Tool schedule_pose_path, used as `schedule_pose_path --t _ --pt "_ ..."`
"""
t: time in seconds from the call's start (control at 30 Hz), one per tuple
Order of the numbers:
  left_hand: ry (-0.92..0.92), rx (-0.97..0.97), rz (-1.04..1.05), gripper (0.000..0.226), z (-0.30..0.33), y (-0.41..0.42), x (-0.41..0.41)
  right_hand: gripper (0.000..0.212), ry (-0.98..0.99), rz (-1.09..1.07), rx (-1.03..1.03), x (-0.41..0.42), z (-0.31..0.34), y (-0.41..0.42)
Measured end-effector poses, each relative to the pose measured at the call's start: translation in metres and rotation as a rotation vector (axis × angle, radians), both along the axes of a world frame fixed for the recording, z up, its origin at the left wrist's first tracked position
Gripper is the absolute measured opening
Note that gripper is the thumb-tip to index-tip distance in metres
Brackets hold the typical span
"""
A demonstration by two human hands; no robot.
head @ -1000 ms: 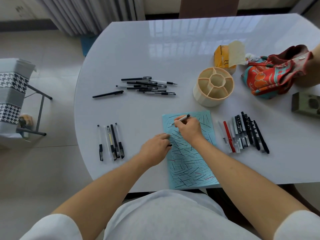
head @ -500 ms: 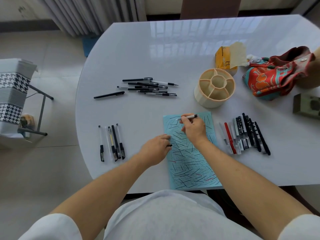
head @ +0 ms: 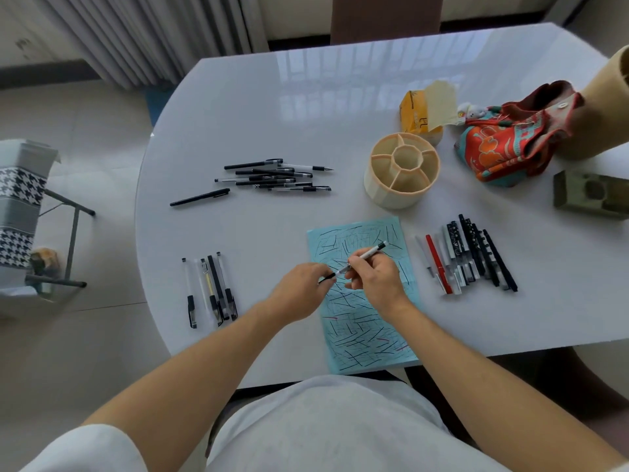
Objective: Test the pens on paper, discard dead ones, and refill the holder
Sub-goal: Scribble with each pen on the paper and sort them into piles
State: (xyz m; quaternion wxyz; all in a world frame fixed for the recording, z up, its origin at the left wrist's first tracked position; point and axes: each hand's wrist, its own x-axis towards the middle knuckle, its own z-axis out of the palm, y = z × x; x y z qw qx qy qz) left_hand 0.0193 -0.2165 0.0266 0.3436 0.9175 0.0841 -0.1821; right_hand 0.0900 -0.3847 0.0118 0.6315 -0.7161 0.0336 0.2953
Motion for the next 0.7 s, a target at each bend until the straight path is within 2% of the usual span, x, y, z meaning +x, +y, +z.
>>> schedule_pose_path --t 0.13,0.3,0.5,0.57,0.7 --pt "0.046 -0.018 -0.015 0.025 0.008 -0.005 0.004 0.016 -0.013 0.014 -0.029 -0.003 0.000 -0.005" --pt "0.009 -0.004 -0.016 0.022 0.014 -0.015 0.006 0.020 -0.021 -0.013 -0.062 -0.006 0.003 -0.010" --pt "-0.020 0.011 -0.048 0.022 0.009 -0.021 0.011 0.015 -0.065 0.065 -0.214 0.016 0.009 -0.022" --pt "-0.046 0.052 -0.060 0.035 0.002 -0.018 0.011 0.012 -0.094 0.085 -0.318 0.033 0.009 -0.034" --pt "-0.101 0.132 -0.089 0.037 -0.015 -0.004 -0.009 0.007 -0.331 0.269 -0.782 0.061 0.001 -0.075"
